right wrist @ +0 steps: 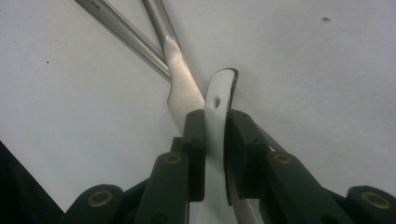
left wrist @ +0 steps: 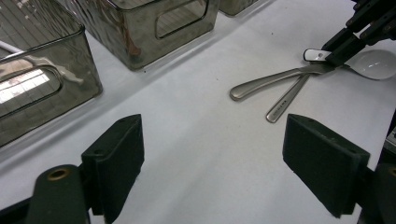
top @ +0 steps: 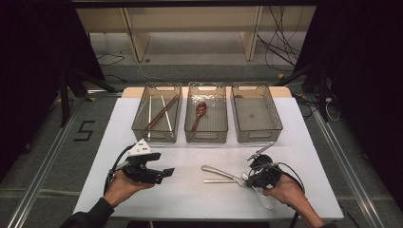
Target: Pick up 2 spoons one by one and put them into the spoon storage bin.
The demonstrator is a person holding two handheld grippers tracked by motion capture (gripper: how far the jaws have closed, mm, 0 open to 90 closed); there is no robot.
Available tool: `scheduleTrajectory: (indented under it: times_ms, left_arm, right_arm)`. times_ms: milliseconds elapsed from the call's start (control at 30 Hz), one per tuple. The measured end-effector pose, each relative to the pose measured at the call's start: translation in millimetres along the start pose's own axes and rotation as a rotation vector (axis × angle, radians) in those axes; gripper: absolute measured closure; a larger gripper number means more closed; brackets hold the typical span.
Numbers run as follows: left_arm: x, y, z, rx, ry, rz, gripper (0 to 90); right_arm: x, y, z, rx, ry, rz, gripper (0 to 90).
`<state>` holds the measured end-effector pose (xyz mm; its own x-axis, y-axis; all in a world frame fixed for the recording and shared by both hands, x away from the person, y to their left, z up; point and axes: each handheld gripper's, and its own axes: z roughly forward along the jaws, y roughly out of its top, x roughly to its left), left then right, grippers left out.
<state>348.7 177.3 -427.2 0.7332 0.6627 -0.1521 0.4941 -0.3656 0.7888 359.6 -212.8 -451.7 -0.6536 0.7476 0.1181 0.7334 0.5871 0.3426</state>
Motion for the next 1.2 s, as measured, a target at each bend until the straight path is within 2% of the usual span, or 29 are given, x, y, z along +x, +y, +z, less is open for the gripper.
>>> scheduleTrajectory:
  times_ms: [100, 133, 433, 767, 900, 1200]
  left_arm:
    - [-0.2, -0.1, 0.2, 0.002, -0.002, -0.003, 20.3]
    - [-0.4, -0.3, 0.4, 0.001, -0.001, -0.003, 20.4]
    - [0.1, 0.0, 0.1, 0.0, -0.001, -0.001, 20.6]
    - [2.1, 1.1, -4.4, -0.02, 0.009, -0.005, 20.6]
    - [2.5, 1.5, -6.9, -0.042, 0.01, -0.005, 20.6]
    - [3.4, 0.8, -15.5, -0.099, 0.016, -0.008, 19.6]
  right_arm:
    - [0.4, 0.2, 0.0, -0.001, 0.007, -0.007, 85.3]
    - [0.6, 0.3, 0.6, 0.002, -0.003, -0.012, 85.5]
    - [4.1, 0.6, -1.7, -0.003, 0.019, -0.033, 86.5]
    - [2.7, 1.9, -13.8, -0.078, 0.036, -0.017, 86.7]
    - [1.2, 4.0, -19.4, -0.116, 0.045, -0.006, 86.7]
    - [-2.6, 21.9, -33.0, -0.212, 0.046, -0.005, 86.7]
